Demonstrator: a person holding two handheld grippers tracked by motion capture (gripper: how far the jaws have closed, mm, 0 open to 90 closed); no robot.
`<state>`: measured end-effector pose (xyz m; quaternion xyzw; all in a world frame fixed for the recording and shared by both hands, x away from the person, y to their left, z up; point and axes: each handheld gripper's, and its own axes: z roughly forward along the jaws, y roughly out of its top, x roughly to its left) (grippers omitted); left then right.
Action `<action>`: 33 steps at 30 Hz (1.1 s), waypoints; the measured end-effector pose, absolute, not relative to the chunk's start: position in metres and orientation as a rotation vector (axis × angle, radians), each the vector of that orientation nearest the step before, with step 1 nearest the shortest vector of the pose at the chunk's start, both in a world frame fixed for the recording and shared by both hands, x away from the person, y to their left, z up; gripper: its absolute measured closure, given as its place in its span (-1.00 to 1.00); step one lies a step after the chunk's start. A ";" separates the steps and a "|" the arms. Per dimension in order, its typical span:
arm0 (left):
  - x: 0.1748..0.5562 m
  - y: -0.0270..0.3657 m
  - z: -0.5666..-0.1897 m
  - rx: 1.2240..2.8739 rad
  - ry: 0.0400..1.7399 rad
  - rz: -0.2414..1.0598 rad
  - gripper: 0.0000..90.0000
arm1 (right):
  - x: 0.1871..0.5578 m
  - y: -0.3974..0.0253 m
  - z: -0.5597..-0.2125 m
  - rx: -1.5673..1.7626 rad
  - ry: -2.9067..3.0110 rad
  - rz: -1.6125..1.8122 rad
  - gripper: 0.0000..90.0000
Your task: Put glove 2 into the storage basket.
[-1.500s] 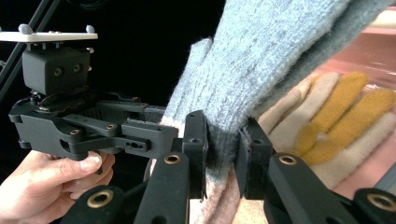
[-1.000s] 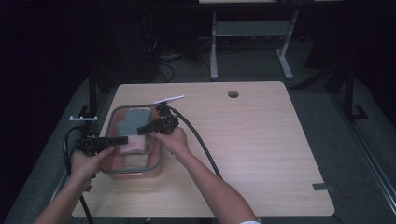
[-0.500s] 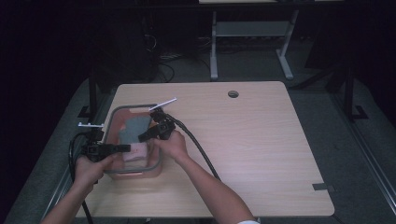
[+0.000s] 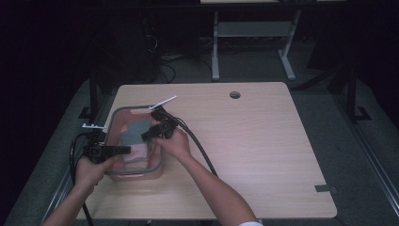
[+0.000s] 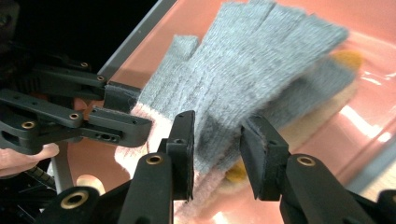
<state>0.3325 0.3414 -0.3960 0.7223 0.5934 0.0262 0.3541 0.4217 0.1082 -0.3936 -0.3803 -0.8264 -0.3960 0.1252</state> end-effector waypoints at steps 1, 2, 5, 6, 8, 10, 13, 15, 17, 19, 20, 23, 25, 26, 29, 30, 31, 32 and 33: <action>0.333 0.342 -0.396 1.873 1.531 0.071 0.36 | 0.422 0.107 -0.393 -1.111 -2.404 -1.155 0.42; 0.333 0.341 -0.395 1.875 1.531 0.076 0.36 | 0.423 0.105 -0.392 -1.116 -2.404 -1.158 0.41; 0.333 0.341 -0.392 1.865 1.531 0.091 0.32 | 0.423 0.099 -0.390 -1.127 -2.377 -1.184 0.41; 0.333 0.341 -0.391 1.866 1.529 0.096 0.31 | 0.423 0.098 -0.389 -1.135 -2.373 -1.187 0.40; 0.333 0.341 -0.389 1.869 1.525 0.112 0.29 | 0.423 0.095 -0.388 -1.137 -2.368 -1.194 0.39; 0.333 0.342 -0.386 1.866 1.525 0.124 0.29 | 0.422 0.092 -0.386 -1.137 -2.363 -1.206 0.39; 0.333 0.343 -0.381 1.845 1.524 0.133 0.27 | 0.421 0.086 -0.383 -1.140 -2.347 -1.228 0.38; 0.334 0.343 -0.376 1.842 1.521 0.141 0.26 | 0.421 0.081 -0.380 -1.151 -2.346 -1.238 0.37; 0.334 0.343 -0.371 1.835 1.509 0.150 0.25 | 0.420 0.075 -0.378 -1.155 -2.340 -1.250 0.36; 0.335 0.341 -0.366 1.823 1.500 0.157 0.24 | 0.420 0.068 -0.375 -1.162 -2.337 -1.261 0.34; 0.335 0.340 -0.362 1.805 1.493 0.158 0.24 | 0.420 0.064 -0.373 -1.163 -2.335 -1.272 0.34; 0.336 0.334 -0.351 1.791 1.457 0.161 0.18 | 0.419 0.052 -0.366 -1.170 -2.333 -1.303 0.31; 0.337 0.330 -0.345 1.791 1.434 0.161 0.16 | 0.419 0.044 -0.362 -1.182 -2.327 -1.314 0.29; 0.337 0.327 -0.343 1.787 1.425 0.153 0.14 | 0.418 0.039 -0.360 -1.186 -2.323 -1.321 0.29; 0.337 0.318 -0.337 1.776 1.390 0.145 0.10 | 0.417 0.025 -0.357 -1.206 -2.316 -1.339 0.25; 0.338 0.315 -0.336 1.778 1.381 0.142 0.09 | 0.416 0.020 -0.357 -1.211 -2.309 -1.351 0.24; 0.338 0.312 -0.335 1.777 1.374 0.138 0.08 | 0.416 0.015 -0.356 -1.219 -2.305 -1.355 0.23; 0.339 0.309 -0.335 1.778 1.368 0.127 0.07 | 0.415 0.011 -0.356 -1.226 -2.303 -1.360 0.22; 0.340 0.306 -0.335 1.776 1.363 0.118 0.06 | 0.415 0.006 -0.356 -1.233 -2.301 -1.362 0.21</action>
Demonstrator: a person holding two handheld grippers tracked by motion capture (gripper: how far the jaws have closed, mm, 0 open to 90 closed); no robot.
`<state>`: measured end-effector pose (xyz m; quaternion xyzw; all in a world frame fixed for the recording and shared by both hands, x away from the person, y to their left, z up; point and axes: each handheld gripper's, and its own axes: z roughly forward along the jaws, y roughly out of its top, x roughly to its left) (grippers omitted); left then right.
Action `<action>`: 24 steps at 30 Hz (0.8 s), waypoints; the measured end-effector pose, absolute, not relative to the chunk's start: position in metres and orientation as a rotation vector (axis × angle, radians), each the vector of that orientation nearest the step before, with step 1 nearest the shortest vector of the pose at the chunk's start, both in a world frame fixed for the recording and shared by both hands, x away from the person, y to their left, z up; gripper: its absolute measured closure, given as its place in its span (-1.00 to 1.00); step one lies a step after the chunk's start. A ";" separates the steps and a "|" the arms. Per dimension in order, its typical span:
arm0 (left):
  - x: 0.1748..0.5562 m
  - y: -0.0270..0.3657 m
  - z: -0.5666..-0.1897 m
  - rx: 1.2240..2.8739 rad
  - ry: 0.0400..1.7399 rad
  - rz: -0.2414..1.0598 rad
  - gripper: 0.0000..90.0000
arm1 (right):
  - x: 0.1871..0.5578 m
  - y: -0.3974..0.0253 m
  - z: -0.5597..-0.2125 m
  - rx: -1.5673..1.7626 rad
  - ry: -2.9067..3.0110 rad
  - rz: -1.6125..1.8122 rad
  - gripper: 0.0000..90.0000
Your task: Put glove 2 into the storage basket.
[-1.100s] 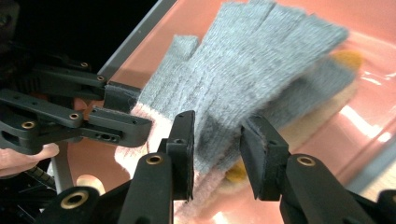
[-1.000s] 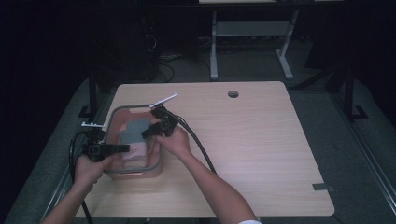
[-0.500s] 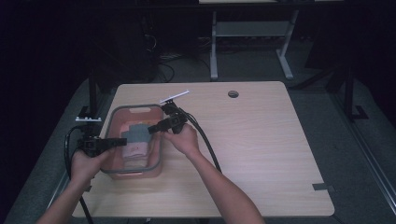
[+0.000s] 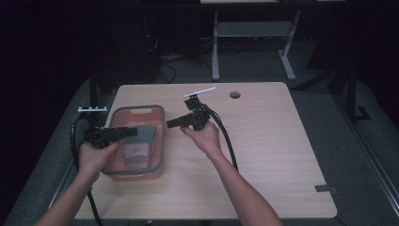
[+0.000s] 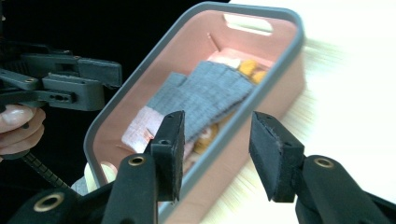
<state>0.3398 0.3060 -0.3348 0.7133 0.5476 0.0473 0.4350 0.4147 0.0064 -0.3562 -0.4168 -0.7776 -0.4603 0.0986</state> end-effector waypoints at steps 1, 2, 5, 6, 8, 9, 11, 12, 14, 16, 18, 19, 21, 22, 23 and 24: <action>0.340 0.303 -0.335 1.781 1.355 0.115 0.05 | 0.414 0.002 -0.356 -1.239 -2.299 -1.367 0.20; 0.341 0.300 -0.335 1.784 1.347 0.109 0.05 | 0.414 -0.002 -0.356 -1.249 -2.296 -1.370 0.20; 0.342 0.293 -0.334 1.781 1.336 0.096 0.02 | 0.414 -0.015 -0.356 -1.276 -2.280 -1.378 0.19; 0.343 0.291 -0.333 1.782 1.329 0.094 0.00 | 0.415 -0.019 -0.356 -1.282 -2.275 -1.389 0.19; 0.343 0.286 -0.332 1.780 1.319 0.098 -0.05 | 0.414 -0.027 -0.355 -1.297 -2.264 -1.395 0.16; 0.343 0.284 -0.331 1.781 1.312 0.095 -0.06 | 0.414 -0.028 -0.354 -1.310 -2.256 -1.400 0.15; 0.343 0.280 -0.331 1.785 1.298 0.093 -0.08 | 0.414 -0.034 -0.353 -1.318 -2.251 -1.414 0.13; 0.343 0.278 -0.331 1.786 1.294 0.092 -0.09 | 0.414 -0.037 -0.352 -1.322 -2.243 -1.417 0.12; 0.344 0.274 -0.331 1.789 1.286 0.083 -0.12 | 0.413 -0.042 -0.352 -1.335 -2.241 -1.418 0.10; 0.344 0.270 -0.332 1.775 1.279 0.070 -0.15 | 0.413 -0.047 -0.353 -1.340 -2.239 -1.431 0.07; 0.344 0.265 -0.331 1.771 1.266 0.066 -0.17 | 0.412 -0.053 -0.353 -1.346 -2.233 -1.438 0.05; 0.344 0.262 -0.331 1.771 1.260 0.058 -0.18 | 0.412 -0.054 -0.353 -1.352 -2.227 -1.432 0.03; 0.343 0.256 -0.330 1.778 1.245 0.056 -0.19 | 0.412 -0.059 -0.354 -1.355 -2.223 -1.434 0.01; 0.344 0.253 -0.330 1.783 1.242 0.049 -0.20 | 0.412 -0.061 -0.354 -1.355 -2.220 -1.443 0.01; 0.344 0.250 -0.331 1.783 1.237 0.046 -0.21 | 0.412 -0.063 -0.354 -1.357 -2.218 -1.441 -0.01; 0.345 0.249 -0.331 1.787 1.233 0.042 -0.22 | 0.412 -0.065 -0.354 -1.357 -2.215 -1.442 -0.01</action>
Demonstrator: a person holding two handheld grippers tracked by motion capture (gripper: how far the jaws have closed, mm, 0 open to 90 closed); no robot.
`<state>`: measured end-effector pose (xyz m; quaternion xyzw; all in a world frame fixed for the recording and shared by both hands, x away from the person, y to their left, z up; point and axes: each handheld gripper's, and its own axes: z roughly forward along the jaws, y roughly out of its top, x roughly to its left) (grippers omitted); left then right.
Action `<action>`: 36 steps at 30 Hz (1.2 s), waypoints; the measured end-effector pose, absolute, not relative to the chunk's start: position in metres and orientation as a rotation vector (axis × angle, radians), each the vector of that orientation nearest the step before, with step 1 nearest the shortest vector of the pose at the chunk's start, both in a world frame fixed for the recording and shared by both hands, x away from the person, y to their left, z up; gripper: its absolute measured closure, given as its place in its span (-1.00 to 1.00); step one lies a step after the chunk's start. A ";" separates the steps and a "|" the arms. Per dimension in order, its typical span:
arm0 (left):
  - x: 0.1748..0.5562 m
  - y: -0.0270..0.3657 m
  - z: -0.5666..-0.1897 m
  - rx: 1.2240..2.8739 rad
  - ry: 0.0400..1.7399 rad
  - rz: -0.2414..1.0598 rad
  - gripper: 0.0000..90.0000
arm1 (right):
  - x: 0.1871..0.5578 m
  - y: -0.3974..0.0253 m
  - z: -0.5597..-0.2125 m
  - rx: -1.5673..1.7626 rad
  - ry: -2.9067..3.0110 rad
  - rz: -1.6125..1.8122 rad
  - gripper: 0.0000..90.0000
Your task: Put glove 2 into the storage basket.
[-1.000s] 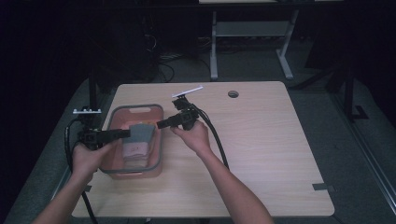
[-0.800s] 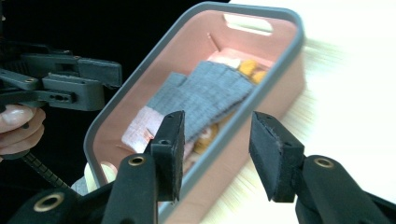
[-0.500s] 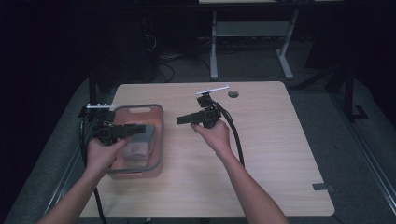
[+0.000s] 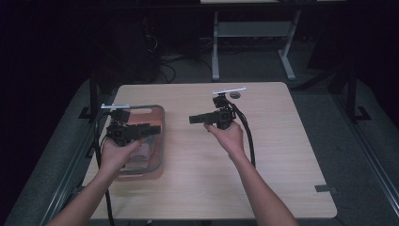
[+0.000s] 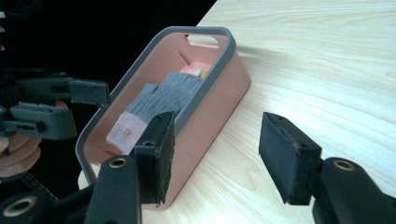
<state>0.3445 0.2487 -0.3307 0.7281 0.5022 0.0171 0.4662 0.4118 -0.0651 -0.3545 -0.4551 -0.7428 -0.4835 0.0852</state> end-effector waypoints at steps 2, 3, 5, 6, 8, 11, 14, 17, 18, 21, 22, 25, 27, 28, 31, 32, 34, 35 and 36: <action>0.345 0.244 -0.331 1.789 1.221 0.035 -0.24 | 0.411 -0.068 -0.354 -1.360 -2.215 -1.442 -0.02; 0.345 0.241 -0.331 1.785 1.221 0.035 -0.24 | 0.411 -0.070 -0.354 -1.367 -2.207 -1.446 -0.03; 0.346 0.237 -0.331 1.795 1.211 0.028 -0.25 | 0.410 -0.074 -0.354 -1.371 -2.202 -1.450 -0.05; 0.346 0.235 -0.331 1.794 1.208 0.024 -0.25 | 0.410 -0.076 -0.354 -1.371 -2.202 -1.453 -0.06; 0.346 0.232 -0.331 1.798 1.197 0.017 -0.26 | 0.409 -0.081 -0.354 -1.379 -2.191 -1.459 -0.07; 0.346 0.227 -0.332 1.800 1.189 0.012 -0.27 | 0.408 -0.088 -0.354 -1.396 -2.174 -1.462 -0.12; 0.345 0.221 -0.334 1.809 1.178 0.001 -0.27 | 0.407 -0.094 -0.355 -1.407 -2.171 -1.471 -0.15; 0.344 0.215 -0.335 1.814 1.171 -0.010 -0.29 | 0.406 -0.102 -0.356 -1.417 -2.158 -1.485 -0.16; 0.344 0.214 -0.335 1.817 1.166 -0.015 -0.30 | 0.406 -0.105 -0.356 -1.418 -2.154 -1.488 -0.16; 0.344 0.207 -0.336 1.822 1.154 -0.025 -0.31 | 0.405 -0.111 -0.358 -1.437 -2.140 -1.475 -0.17; 0.344 0.205 -0.337 1.826 1.149 -0.029 -0.31 | 0.405 -0.115 -0.359 -1.441 -2.127 -1.487 -0.18; 0.345 0.196 -0.339 1.835 1.134 -0.043 -0.33 | 0.404 -0.121 -0.360 -1.456 -2.117 -1.482 -0.20; 0.345 0.191 -0.340 1.838 1.129 -0.050 -0.34 | 0.403 -0.127 -0.361 -1.465 -2.112 -1.480 -0.20; 0.345 0.188 -0.341 1.845 1.124 -0.050 -0.34 | 0.403 -0.130 -0.361 -1.473 -2.109 -1.480 -0.21; 0.345 0.179 -0.343 1.852 1.110 -0.064 -0.35 | 0.400 -0.140 -0.361 -1.492 -2.093 -1.496 -0.22; 0.345 0.177 -0.343 1.854 1.106 -0.065 -0.35 | 0.400 -0.144 -0.361 -1.499 -2.087 -1.499 -0.22; 0.344 0.171 -0.344 1.855 1.095 -0.070 -0.35 | 0.399 -0.149 -0.363 -1.507 -2.086 -1.495 -0.22; 0.344 0.168 -0.344 1.858 1.091 -0.070 -0.35 | 0.398 -0.152 -0.363 -1.514 -2.077 -1.495 -0.22; 0.343 0.166 -0.344 1.860 1.086 -0.074 -0.36 | 0.397 -0.155 -0.363 -1.517 -2.075 -1.494 -0.23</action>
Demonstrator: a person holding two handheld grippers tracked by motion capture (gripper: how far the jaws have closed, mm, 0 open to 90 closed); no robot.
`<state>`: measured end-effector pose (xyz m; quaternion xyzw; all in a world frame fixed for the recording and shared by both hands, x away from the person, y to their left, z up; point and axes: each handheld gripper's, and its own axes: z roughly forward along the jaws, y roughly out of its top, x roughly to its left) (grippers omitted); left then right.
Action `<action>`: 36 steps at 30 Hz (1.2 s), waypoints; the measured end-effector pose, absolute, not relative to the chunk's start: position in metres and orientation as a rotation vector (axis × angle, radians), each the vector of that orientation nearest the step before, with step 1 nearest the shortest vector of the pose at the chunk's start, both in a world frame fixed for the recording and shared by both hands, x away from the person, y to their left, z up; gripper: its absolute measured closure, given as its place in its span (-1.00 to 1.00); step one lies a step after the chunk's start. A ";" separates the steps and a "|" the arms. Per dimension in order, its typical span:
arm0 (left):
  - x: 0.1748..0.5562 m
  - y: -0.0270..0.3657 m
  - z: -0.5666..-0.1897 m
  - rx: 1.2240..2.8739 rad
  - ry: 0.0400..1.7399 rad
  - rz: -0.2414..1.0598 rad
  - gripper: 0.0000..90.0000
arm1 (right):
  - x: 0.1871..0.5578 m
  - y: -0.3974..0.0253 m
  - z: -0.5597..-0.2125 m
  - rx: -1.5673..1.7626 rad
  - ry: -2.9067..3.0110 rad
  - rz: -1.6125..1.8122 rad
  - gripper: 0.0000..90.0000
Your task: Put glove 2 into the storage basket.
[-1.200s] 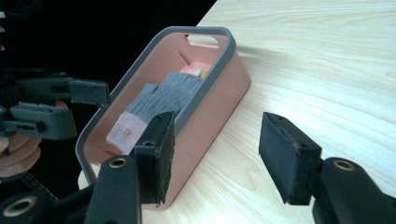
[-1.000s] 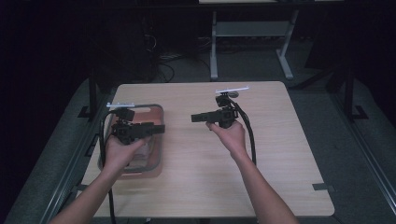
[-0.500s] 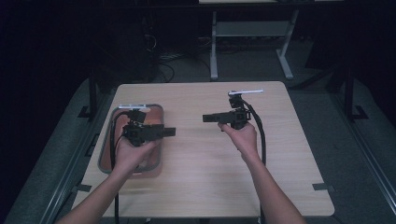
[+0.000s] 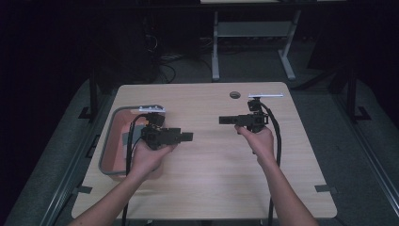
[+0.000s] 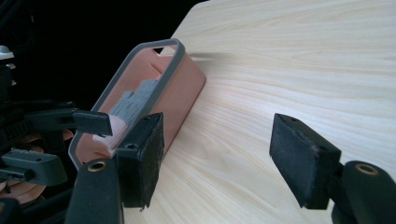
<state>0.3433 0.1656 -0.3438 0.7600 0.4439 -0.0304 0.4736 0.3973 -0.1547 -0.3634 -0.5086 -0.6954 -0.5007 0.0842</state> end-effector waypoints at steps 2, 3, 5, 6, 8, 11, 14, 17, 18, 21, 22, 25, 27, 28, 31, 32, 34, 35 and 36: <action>0.343 0.161 -0.344 1.870 1.074 -0.076 -0.36 | 0.396 -0.160 -0.364 -1.528 -2.080 -1.489 -0.23; 0.342 0.159 -0.344 1.872 1.072 -0.079 -0.36 | 0.395 -0.162 -0.364 -1.529 -2.077 -1.490 -0.23; 0.342 0.156 -0.345 1.876 1.067 -0.080 -0.37 | 0.394 -0.167 -0.365 -1.534 -2.074 -1.482 -0.25; 0.342 0.155 -0.345 1.873 1.066 -0.078 -0.37 | 0.393 -0.170 -0.366 -1.538 -2.079 -1.476 -0.25; 0.341 0.152 -0.345 1.873 1.063 -0.061 -0.37 | 0.392 -0.175 -0.369 -1.550 -2.073 -1.472 -0.25; 0.340 0.147 -0.346 1.863 1.061 -0.050 -0.37 | 0.389 -0.183 -0.373 -1.563 -2.082 -1.454 -0.26; 0.340 0.142 -0.347 1.865 1.050 -0.055 -0.38 | 0.388 -0.190 -0.375 -1.580 -2.081 -1.429 -0.28; 0.339 0.136 -0.349 1.871 1.044 -0.060 -0.38 | 0.385 -0.198 -0.376 -1.593 -2.078 -1.435 -0.28; 0.339 0.134 -0.350 1.877 1.039 -0.063 -0.39 | 0.384 -0.201 -0.377 -1.597 -2.081 -1.433 -0.28; 0.339 0.129 -0.351 1.872 1.035 -0.068 -0.41 | 0.381 -0.209 -0.381 -1.607 -2.071 -1.442 -0.31; 0.338 0.128 -0.352 1.872 1.032 -0.068 -0.42 | 0.380 -0.212 -0.383 -1.611 -2.072 -1.440 -0.32; 0.337 0.124 -0.354 1.868 1.027 -0.069 -0.42 | 0.377 -0.220 -0.388 -1.629 -2.062 -1.433 -0.33; 0.337 0.122 -0.357 1.871 1.029 -0.068 -0.44 | 0.375 -0.226 -0.391 -1.638 -2.056 -1.429 -0.33; 0.337 0.120 -0.358 1.871 1.031 -0.070 -0.45 | 0.374 -0.228 -0.392 -1.637 -2.056 -1.430 -0.33; 0.336 0.116 -0.363 1.877 1.029 -0.079 -0.48 | 0.370 -0.236 -0.396 -1.646 -2.067 -1.418 -0.34; 0.336 0.114 -0.364 1.875 1.031 -0.086 -0.48 | 0.369 -0.238 -0.397 -1.652 -2.060 -1.416 -0.34; 0.335 0.111 -0.366 1.879 1.022 -0.090 -0.49 | 0.365 -0.243 -0.401 -1.658 -2.051 -1.416 -0.34; 0.334 0.110 -0.367 1.877 1.014 -0.092 -0.49 | 0.364 -0.246 -0.403 -1.659 -2.051 -1.410 -0.34; 0.333 0.108 -0.368 1.874 1.011 -0.095 -0.49 | 0.362 -0.249 -0.405 -1.664 -2.050 -1.408 -0.34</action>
